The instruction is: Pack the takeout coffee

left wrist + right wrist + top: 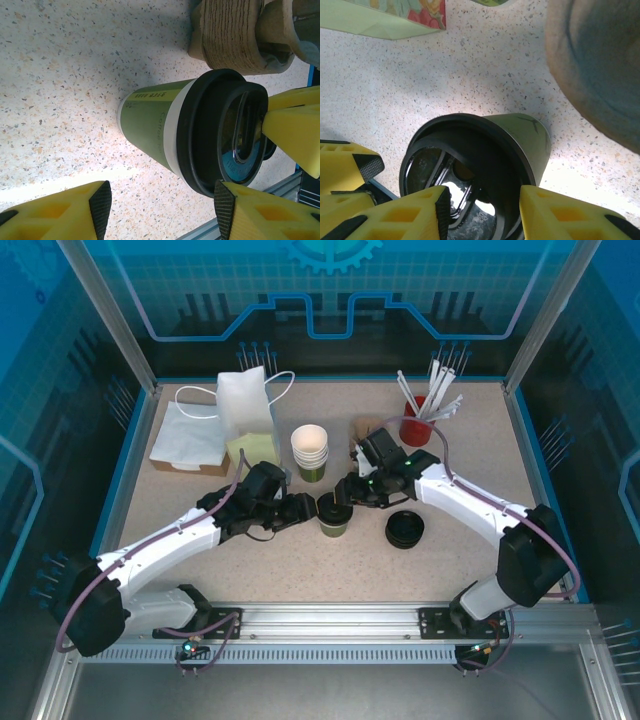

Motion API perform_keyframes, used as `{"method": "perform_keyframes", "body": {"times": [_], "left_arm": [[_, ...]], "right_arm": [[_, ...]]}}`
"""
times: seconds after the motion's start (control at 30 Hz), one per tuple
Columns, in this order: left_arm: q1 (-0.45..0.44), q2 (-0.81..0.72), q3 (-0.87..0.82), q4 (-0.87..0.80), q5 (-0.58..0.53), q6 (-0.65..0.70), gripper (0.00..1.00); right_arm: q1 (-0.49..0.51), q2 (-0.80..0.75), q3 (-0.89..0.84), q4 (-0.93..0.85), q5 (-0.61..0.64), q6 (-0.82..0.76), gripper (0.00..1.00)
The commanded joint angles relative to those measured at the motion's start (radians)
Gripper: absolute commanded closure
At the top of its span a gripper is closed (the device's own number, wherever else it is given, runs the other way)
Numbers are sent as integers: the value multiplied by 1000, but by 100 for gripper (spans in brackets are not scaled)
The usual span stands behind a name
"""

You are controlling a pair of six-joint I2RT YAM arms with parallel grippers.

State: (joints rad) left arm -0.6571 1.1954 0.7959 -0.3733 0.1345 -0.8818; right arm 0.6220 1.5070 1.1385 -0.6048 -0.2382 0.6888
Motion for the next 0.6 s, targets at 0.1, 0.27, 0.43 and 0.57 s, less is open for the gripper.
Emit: {"method": "perform_keyframes", "body": {"times": [0.1, 0.27, 0.43, 0.57], "left_arm": [[17, -15, 28, -13, 14, -32, 33], [53, -5, 14, 75, 94, -94, 31], [58, 58, 59, 82, 141, -72, 31], [59, 103, 77, 66, 139, -61, 31]], "right_arm": [[12, -15, 53, -58, 32, -25, 55], [2, -54, 61, -126, 88, -61, 54], [-5, -53, 30, -136, 66, -60, 54], [-1, -34, 9, -112, 37, -47, 54]]}}
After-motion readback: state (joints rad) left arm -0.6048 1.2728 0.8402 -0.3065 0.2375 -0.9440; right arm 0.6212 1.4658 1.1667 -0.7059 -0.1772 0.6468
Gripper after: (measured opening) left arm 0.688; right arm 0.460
